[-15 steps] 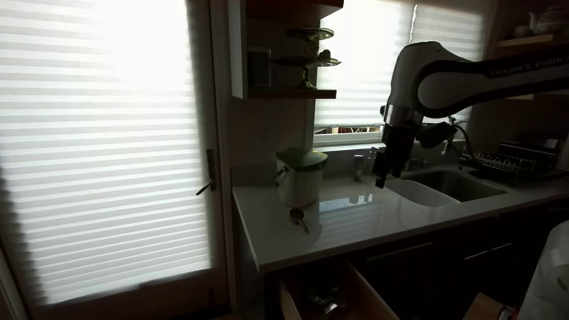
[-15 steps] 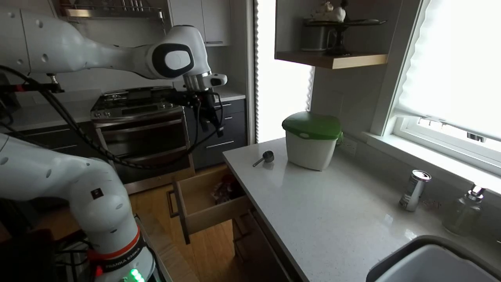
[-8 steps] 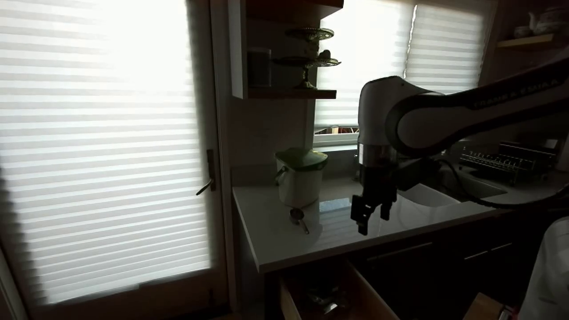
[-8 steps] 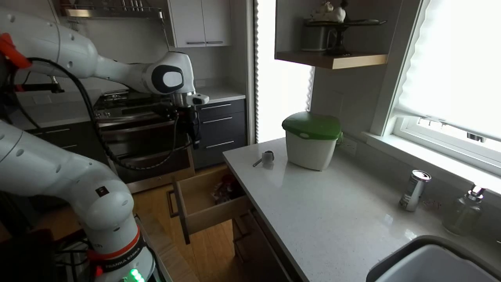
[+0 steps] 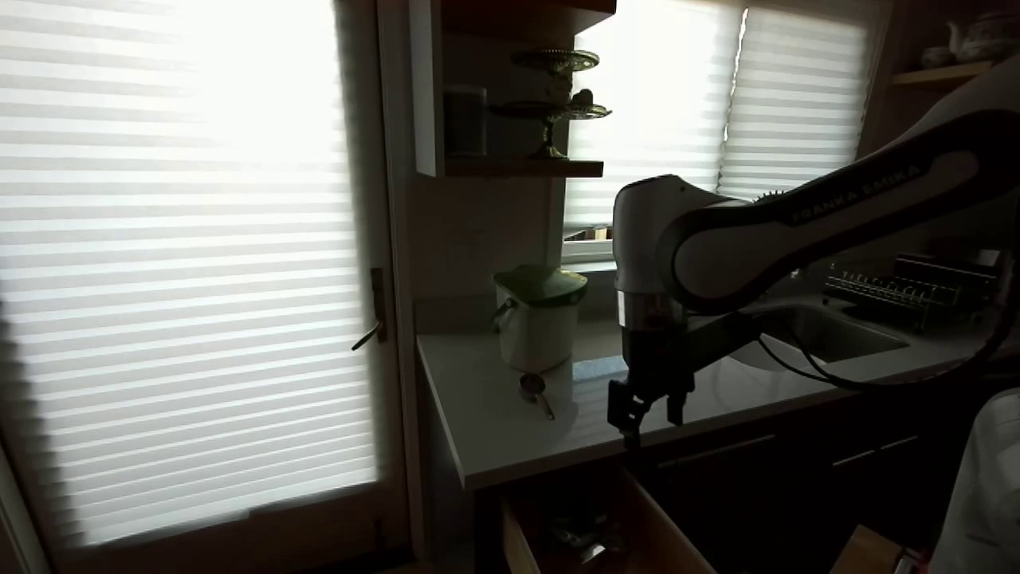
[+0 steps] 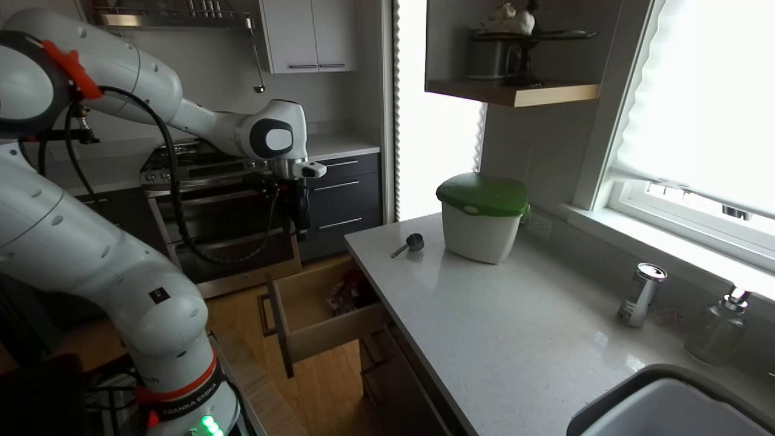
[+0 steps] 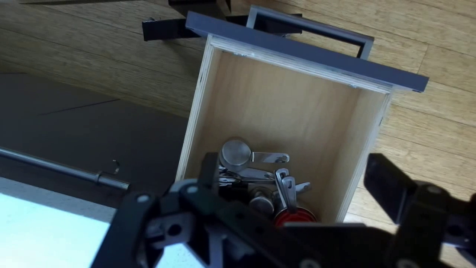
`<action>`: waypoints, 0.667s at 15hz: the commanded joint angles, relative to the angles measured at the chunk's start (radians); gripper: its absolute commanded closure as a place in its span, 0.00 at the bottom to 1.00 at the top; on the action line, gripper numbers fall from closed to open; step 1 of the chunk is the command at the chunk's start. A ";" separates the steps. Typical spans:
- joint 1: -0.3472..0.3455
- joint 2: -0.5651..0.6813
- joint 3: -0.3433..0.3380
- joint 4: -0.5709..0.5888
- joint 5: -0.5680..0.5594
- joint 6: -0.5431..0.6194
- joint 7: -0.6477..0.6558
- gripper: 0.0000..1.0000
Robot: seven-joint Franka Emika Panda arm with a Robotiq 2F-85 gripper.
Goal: Pick up the pink and silver measuring spoon from the open drawer and put it on the kitchen counter
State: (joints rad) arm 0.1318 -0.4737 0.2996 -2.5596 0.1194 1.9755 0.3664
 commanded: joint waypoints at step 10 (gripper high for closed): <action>0.035 0.021 0.019 0.012 0.027 -0.004 0.086 0.00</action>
State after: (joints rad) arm 0.1421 -0.4716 0.3011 -2.5556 0.1194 1.9755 0.3844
